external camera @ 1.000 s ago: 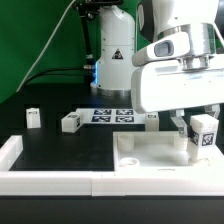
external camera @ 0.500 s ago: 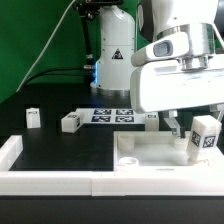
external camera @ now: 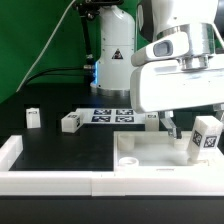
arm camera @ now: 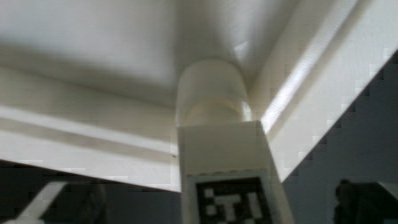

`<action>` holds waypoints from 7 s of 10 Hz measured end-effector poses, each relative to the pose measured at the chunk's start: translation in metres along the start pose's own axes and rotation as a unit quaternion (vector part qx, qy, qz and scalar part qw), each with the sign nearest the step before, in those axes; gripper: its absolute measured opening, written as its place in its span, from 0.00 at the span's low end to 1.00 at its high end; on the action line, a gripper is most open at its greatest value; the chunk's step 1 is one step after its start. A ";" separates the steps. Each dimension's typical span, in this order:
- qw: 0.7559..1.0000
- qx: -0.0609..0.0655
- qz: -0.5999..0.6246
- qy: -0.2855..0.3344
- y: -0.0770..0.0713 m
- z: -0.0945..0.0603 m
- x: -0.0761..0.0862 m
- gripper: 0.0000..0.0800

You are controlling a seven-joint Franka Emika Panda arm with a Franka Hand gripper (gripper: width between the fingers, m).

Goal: Assemble one leg

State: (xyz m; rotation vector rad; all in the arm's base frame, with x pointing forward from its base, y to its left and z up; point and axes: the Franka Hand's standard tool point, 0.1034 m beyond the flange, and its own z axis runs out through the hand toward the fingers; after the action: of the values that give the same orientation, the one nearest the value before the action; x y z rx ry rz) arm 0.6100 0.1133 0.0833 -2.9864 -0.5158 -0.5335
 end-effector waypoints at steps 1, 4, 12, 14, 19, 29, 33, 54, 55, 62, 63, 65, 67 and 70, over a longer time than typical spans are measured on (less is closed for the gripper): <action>1.000 0.000 0.000 -0.003 0.002 -0.009 0.006 0.81; 1.000 -0.001 -0.008 -0.008 0.009 -0.016 0.013 0.81; 0.969 0.050 -0.006 -0.243 0.000 -0.008 0.017 0.81; 0.969 0.049 -0.004 -0.241 0.002 -0.007 0.018 0.81; 0.969 0.050 -0.004 -0.243 0.001 -0.006 0.017 0.51; 0.934 -0.009 0.269 -0.236 -0.005 -0.004 0.020 0.36; 0.834 -0.052 0.500 -0.229 -0.006 -0.003 0.021 0.37; 0.970 0.074 -0.033 -0.229 -0.004 0.000 0.025 0.48; 0.970 0.073 -0.033 -0.229 -0.004 0.000 0.025 0.48; 0.953 0.024 0.188 -0.235 -0.001 0.000 0.024 0.37; 0.940 0.011 0.250 -0.232 0.000 0.001 0.025 0.37; 0.899 -0.017 0.385 -0.209 0.003 0.001 0.025 0.37; 0.852 -0.038 0.486 -0.191 0.003 0.001 0.024 0.37; 0.748 -0.072 0.635 -0.179 0.002 0.001 0.023 0.37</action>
Offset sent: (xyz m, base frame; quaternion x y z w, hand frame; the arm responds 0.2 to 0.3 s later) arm 0.0000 0.0000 0.0000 0.0000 0.0000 0.0000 1.0000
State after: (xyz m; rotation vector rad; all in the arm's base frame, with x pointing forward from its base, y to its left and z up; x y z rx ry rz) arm 0.6311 0.1189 0.0905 -2.6609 1.5304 0.1614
